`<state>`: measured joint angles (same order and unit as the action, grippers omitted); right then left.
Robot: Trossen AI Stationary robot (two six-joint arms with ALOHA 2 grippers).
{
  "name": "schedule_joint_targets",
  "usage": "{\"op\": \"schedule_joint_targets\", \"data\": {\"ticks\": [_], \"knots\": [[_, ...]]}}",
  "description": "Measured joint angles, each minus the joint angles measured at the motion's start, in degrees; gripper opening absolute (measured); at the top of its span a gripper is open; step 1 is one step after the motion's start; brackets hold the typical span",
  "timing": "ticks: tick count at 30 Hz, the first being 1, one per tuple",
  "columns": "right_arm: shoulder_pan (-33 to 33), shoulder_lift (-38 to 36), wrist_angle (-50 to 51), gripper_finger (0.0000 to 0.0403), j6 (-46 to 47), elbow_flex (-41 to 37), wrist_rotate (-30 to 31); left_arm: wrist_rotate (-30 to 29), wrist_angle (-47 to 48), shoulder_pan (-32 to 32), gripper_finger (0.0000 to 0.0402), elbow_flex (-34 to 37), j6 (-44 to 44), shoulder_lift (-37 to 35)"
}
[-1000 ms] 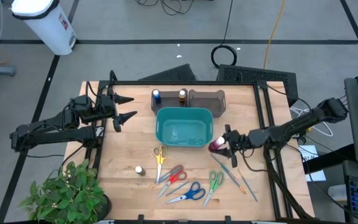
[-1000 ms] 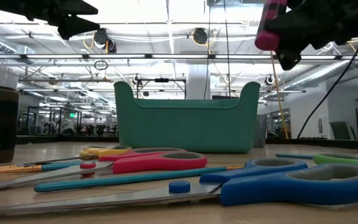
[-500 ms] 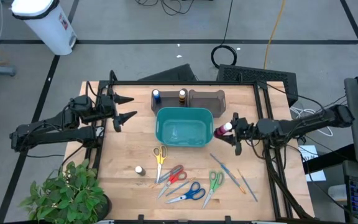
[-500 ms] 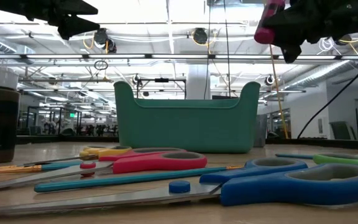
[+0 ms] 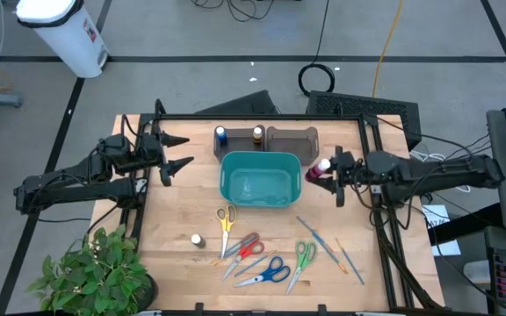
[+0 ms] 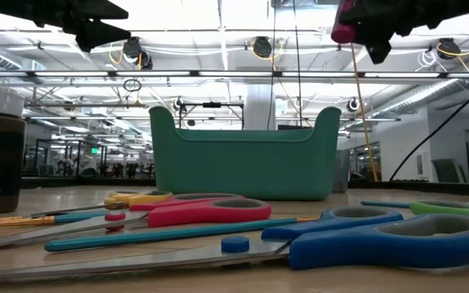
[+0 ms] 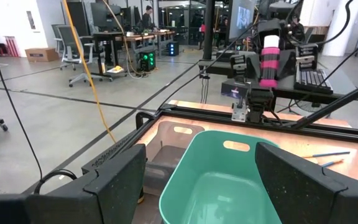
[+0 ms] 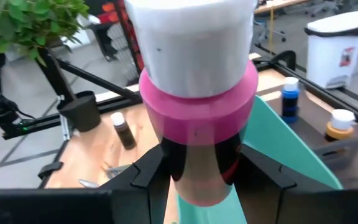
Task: Pick & Place Paint Supplies
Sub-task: Put the pink paint bottle into the left black bin
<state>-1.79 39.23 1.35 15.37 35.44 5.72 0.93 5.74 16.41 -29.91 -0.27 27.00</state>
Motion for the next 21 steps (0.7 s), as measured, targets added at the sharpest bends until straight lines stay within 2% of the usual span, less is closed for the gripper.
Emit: {"op": "schedule_joint_targets", "data": {"ticks": [7, 11, 21], "knots": [[1.1, 2.7, 5.7, 0.0141, 0.4, 2.6, 0.4, 0.0, -2.7, 0.0, 0.0310, 0.0, -0.4, 0.0], [1.1, 6.1, 6.9, 0.0141, 0.4, 2.6, 2.5, 0.0, -4.9, 0.0, 0.0310, 0.0, -5.3, 0.7], [0.9, 15.8, 4.4, 0.0141, 0.4, 2.6, 3.4, 0.0, -11.2, 0.0, 0.0310, 0.0, -13.0, 8.4]]}}
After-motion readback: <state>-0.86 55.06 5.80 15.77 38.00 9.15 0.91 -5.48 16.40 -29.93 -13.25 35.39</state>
